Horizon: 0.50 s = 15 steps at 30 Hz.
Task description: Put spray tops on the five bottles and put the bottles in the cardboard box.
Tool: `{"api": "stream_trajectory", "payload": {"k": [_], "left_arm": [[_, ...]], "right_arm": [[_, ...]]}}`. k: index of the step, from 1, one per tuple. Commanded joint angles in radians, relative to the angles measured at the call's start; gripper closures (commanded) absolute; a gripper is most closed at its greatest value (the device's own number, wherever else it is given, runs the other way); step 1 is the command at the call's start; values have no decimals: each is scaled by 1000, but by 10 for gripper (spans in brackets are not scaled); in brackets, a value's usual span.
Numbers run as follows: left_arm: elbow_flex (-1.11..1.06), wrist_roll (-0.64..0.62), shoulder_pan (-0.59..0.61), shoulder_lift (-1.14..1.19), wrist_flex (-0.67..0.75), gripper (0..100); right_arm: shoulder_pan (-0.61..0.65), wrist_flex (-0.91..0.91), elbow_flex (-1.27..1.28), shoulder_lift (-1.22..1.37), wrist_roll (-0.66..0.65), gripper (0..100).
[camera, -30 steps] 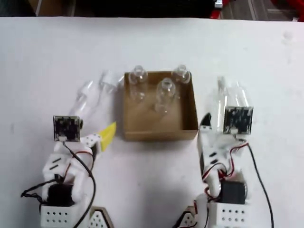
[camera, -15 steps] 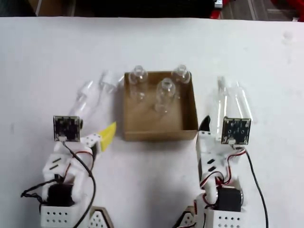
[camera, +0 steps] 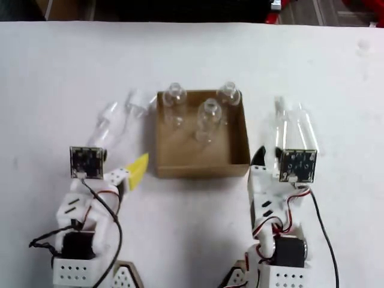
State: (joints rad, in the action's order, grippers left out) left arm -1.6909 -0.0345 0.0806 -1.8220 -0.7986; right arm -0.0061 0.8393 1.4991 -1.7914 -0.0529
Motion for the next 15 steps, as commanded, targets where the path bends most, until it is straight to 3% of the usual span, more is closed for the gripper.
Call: {"api": "stream_trajectory", "payload": {"k": [1, 3, 7, 10, 13, 15], "left_arm": [[3, 9, -10, -10, 28, 683], [3, 9, -10, -10, 28, 724], [11, 11, -5, -10, 28, 876], [17, 11, -4, -10, 35, 986], [35, 9, 18, -10, 34, 946], [44, 9, 44, -10, 35, 941]], "right_arm": [[-8, -24, -8, -4, 11, 937], [-27, -27, -8, -4, 11, 984], [-61, -30, -8, -4, 21, 818], [-61, -31, -8, -4, 21, 749], [-79, -31, -8, -4, 21, 763], [-88, -31, -8, -4, 20, 840]]}}
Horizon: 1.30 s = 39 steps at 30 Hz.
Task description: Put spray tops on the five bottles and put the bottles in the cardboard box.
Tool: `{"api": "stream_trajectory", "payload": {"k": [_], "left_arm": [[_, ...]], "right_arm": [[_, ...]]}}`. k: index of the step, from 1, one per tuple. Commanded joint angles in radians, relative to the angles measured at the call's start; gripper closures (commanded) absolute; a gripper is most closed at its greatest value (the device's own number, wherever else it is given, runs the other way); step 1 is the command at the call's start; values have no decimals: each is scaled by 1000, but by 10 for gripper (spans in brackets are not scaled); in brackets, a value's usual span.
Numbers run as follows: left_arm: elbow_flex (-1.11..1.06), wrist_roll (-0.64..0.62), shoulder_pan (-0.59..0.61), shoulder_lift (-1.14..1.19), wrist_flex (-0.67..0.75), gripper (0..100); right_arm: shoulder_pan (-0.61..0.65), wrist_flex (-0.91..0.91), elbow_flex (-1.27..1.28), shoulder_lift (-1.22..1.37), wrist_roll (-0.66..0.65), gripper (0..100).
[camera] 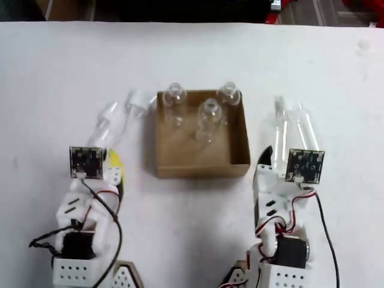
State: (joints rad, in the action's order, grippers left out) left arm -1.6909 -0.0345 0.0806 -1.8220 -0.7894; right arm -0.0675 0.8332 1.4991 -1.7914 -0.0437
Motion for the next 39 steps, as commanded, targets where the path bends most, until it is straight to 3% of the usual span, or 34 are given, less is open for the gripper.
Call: {"api": "stream_trajectory", "payload": {"k": [1, 2, 3, 7, 10, 12, 15, 21, 25, 30, 32, 35, 39], "left_arm": [[44, 9, 51, -10, 26, 940], [44, 9, 54, -10, 26, 940], [44, 9, 54, -10, 28, 940], [40, 9, 54, -10, 40, 939], [37, 9, 53, -10, 38, 939], [37, 8, 48, -10, 37, 939], [37, 8, 47, -10, 37, 939], [15, 9, 45, -10, 44, 938], [-2, 12, 21, -10, 72, 938], [-2, 101, 13, -8, 60, 938], [-2, 100, 13, -8, 60, 938], [-2, 100, 13, -7, 60, 938], [-2, 101, 13, -7, 60, 938]], "right_arm": [[-27, -25, -8, -4, 11, 903], [-28, -25, -8, -7, 11, 978], [-28, -25, -8, -12, 11, 993], [-25, -25, -8, -13, 11, 832], [-22, -25, -6, -13, 11, 773], [-19, -25, -6, -13, 8, 824], [-19, -25, -6, -13, 11, 997], [-19, -25, -3, -13, 11, 812], [-18, -25, -6, -13, 9, 989], [-18, -25, -6, -13, 11, 854], [-18, -31, -6, -13, 3, 878], [-18, -58, -2, -13, 3, 988], [-18, -62, -8, -12, 0, 931]]}}
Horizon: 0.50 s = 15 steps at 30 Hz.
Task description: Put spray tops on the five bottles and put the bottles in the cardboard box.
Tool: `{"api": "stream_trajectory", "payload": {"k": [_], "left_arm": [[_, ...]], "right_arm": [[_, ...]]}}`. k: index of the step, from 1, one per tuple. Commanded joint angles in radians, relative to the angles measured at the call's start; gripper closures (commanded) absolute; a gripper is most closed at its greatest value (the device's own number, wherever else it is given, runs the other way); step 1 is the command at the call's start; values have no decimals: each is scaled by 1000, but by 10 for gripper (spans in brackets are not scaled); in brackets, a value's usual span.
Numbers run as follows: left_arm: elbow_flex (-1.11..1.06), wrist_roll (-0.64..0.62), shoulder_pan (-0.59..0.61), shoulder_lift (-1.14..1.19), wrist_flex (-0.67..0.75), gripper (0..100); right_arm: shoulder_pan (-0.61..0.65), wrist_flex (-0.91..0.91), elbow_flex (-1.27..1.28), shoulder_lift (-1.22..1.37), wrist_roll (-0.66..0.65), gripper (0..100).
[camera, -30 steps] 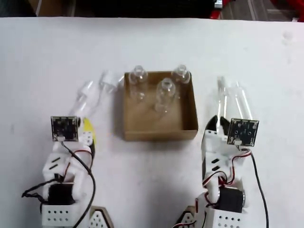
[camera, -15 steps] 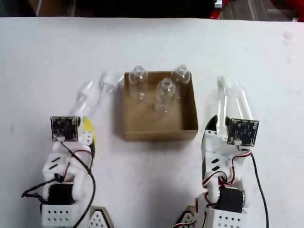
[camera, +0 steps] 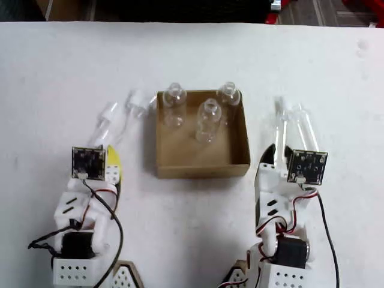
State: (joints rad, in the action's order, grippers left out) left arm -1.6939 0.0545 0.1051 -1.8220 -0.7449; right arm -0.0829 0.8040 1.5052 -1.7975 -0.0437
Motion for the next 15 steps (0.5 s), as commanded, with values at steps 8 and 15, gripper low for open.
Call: {"api": "stream_trajectory", "payload": {"k": [8, 15], "left_arm": [[2, 20, -54, -7, 2, 938], [2, 21, -54, -7, 2, 938]], "right_arm": [[-8, -105, -147, 168, -46, 978], [-4, -120, -477, 733, -46, 971]]}}
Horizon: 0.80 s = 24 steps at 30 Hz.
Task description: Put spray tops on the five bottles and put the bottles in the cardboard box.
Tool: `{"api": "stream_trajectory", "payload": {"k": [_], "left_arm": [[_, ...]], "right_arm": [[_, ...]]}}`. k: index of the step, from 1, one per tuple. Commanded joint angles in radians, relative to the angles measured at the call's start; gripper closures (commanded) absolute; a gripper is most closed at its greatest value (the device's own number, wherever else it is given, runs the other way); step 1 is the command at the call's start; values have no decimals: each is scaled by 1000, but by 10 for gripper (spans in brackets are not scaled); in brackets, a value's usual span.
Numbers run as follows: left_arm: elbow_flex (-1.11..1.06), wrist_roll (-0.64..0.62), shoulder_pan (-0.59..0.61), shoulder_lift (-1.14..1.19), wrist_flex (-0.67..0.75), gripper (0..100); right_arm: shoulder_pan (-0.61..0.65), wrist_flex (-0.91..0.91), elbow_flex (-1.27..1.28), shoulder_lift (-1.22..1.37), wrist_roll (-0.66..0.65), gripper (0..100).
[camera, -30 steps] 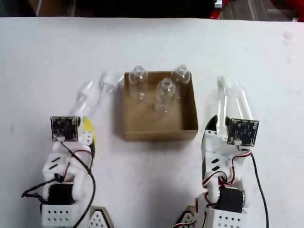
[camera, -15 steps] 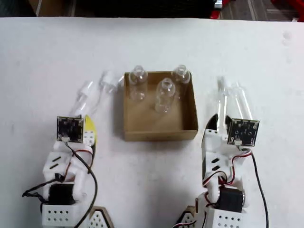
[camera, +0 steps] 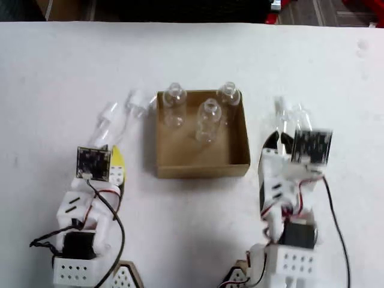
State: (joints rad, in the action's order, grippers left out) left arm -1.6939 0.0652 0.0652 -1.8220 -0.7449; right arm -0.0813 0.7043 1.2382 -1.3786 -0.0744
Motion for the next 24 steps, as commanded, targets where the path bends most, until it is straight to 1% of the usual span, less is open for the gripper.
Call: {"api": "stream_trajectory", "payload": {"k": [1, 4, 6, 10, 11, 13, 17, 24], "left_arm": [[2, 11, -15, -7, 2, 938], [2, 11, -15, -7, 3, 938], [2, 11, -15, -7, 5, 938], [2, 11, -15, -7, 6, 938], [2, 11, -15, -7, 6, 938], [2, 11, -15, -7, 8, 938], [2, 11, -15, -7, 8, 938], [2, 11, -15, -7, 9, 938]], "right_arm": [[-5, -21, -258, 406, -15, 970], [-13, -10, -417, 647, -23, 967], [-13, 48, -557, 788, -25, 951], [4, 225, -887, 1041, -15, 829], [5, 265, -971, 1104, -15, 813], [2, 346, -1134, 1231, -20, 822], [-24, 506, -1444, 1488, -23, 877], [-39, 682, -1916, 1894, -25, 882]]}}
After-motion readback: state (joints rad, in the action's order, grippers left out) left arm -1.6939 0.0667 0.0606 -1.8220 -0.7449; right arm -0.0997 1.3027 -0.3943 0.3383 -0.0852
